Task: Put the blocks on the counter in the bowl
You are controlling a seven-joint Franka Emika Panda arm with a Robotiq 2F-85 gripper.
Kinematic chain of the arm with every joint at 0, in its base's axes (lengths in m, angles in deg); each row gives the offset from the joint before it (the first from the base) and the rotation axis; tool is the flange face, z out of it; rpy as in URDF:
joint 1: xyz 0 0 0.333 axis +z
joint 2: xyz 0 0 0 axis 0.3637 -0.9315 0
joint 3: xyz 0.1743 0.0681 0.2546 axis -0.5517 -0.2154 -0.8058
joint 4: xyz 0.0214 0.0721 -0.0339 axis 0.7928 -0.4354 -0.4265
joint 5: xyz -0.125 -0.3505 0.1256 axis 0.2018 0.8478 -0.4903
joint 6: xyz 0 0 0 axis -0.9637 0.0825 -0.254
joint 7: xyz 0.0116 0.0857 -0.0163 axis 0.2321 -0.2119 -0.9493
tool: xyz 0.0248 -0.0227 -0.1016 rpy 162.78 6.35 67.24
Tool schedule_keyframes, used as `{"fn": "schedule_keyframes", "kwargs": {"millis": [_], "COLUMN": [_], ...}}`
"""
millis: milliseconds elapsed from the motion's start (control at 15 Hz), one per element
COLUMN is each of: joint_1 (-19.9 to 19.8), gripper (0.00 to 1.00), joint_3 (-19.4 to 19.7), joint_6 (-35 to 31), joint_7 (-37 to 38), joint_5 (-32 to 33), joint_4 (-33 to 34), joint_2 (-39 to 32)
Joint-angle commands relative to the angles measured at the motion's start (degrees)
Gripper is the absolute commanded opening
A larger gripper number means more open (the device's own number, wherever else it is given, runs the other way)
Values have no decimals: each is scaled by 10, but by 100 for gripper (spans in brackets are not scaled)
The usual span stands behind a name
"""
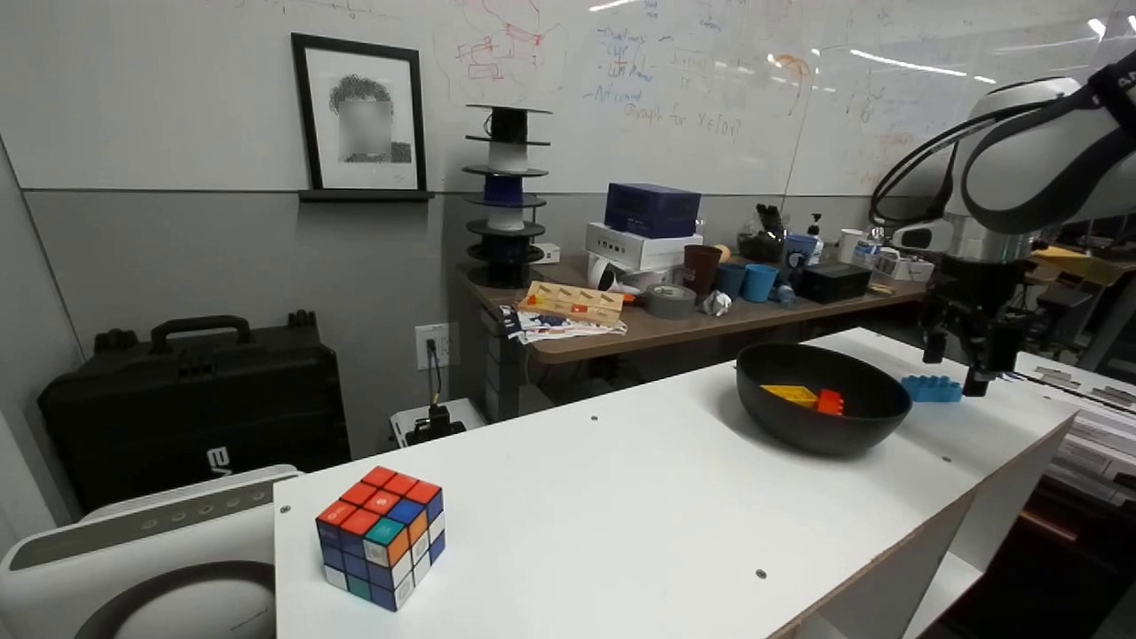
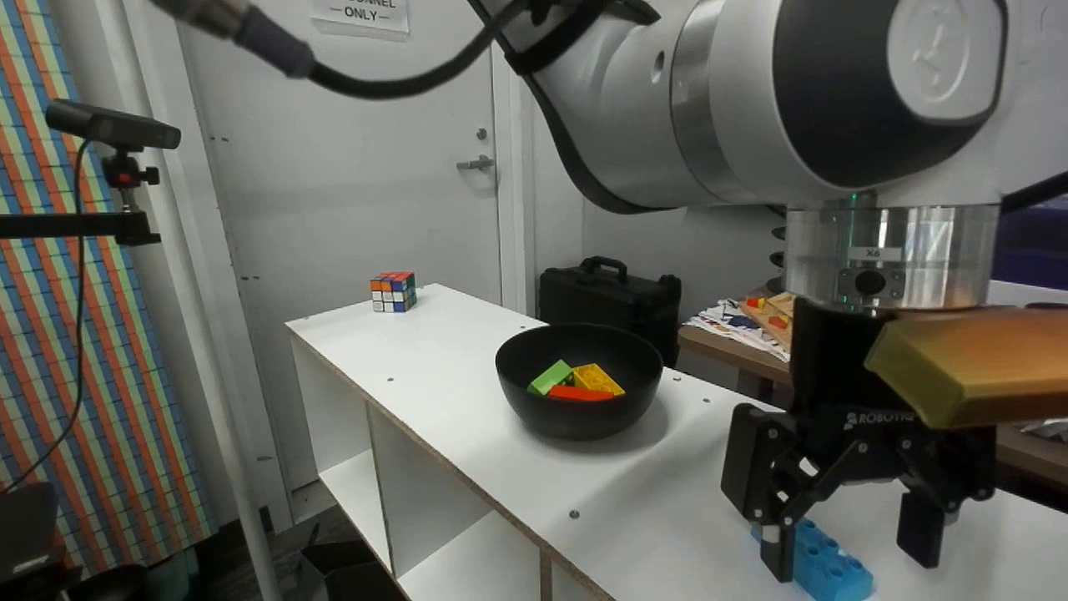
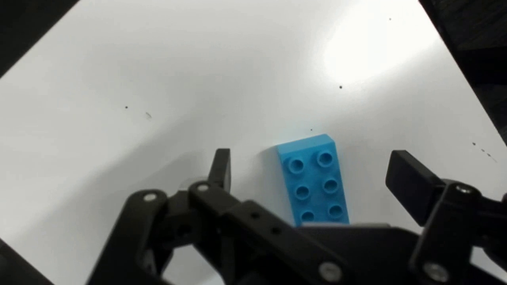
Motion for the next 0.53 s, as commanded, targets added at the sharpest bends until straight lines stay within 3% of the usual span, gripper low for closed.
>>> {"fn": "schedule_keyframes", "kwargs": {"millis": [0, 67, 133, 267, 467], "joint_1": [-7, -6, 4, 3, 2], "gripper": [100, 100, 75, 68, 42], "joint_3": [-10, -10, 0, -2, -2], "joint_6": [-16, -19, -1, -9, -9], "joint_7": [-31, -32, -20, -25, -27], "joint_5": [-14, -12, -1, 0, 0], "joint_4": [29, 32, 37, 37, 37], "joint_2": [-27, -31, -34, -37, -33]}}
